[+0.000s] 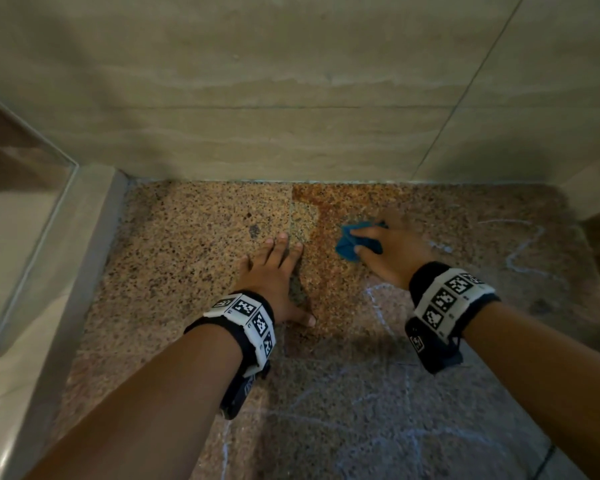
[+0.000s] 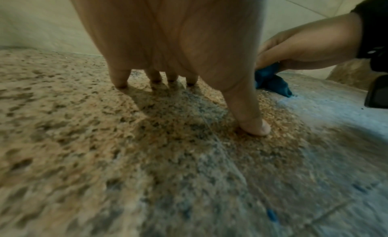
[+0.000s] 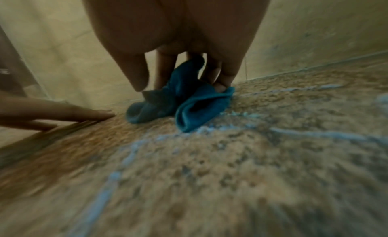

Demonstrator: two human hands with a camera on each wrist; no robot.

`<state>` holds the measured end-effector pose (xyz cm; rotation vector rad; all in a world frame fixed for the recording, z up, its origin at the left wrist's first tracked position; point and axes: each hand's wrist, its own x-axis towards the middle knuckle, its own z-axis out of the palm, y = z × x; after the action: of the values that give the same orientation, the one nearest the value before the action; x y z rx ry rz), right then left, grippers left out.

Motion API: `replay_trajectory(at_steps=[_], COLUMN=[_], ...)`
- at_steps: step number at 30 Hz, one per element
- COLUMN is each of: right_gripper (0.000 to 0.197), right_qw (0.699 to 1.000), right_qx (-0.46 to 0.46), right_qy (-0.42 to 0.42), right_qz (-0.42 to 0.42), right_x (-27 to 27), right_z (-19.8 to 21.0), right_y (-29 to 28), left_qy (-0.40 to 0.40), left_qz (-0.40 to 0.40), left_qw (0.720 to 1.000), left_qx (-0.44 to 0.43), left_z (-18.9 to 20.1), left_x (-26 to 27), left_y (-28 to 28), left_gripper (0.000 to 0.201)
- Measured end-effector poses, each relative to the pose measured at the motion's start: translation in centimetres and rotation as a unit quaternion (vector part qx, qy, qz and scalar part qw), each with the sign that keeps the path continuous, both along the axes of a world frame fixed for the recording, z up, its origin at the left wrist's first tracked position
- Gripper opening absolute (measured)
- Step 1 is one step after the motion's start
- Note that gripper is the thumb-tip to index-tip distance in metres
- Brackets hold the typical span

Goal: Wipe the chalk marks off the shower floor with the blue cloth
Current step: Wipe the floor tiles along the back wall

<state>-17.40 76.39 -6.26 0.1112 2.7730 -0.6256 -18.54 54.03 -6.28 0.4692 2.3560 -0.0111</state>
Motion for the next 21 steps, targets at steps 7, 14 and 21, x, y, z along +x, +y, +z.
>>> replay_trajectory(at_steps=[7, 14, 21], right_gripper=[0.022, 0.034, 0.035], right_qw=[0.998, 0.999, 0.999], right_qx=[-0.037, 0.029, -0.023], right_qy=[0.02, 0.018, 0.038], right_qz=[0.047, -0.033, -0.029], right_x=[0.2, -0.4, -0.6], right_z=[0.2, -0.2, 0.0], right_y=[-0.5, 0.0, 0.4], left_qy=[0.007, 0.005, 0.006], left_qz=[0.003, 0.005, 0.004], left_qw=[1.0, 1.0, 1.0], left_qx=[0.003, 0.01, 0.005], left_z=[0.0, 0.1, 0.0], left_x=[0.1, 0.0, 0.0], left_y=[-0.1, 0.0, 0.0], left_gripper=[0.132, 0.132, 0.132])
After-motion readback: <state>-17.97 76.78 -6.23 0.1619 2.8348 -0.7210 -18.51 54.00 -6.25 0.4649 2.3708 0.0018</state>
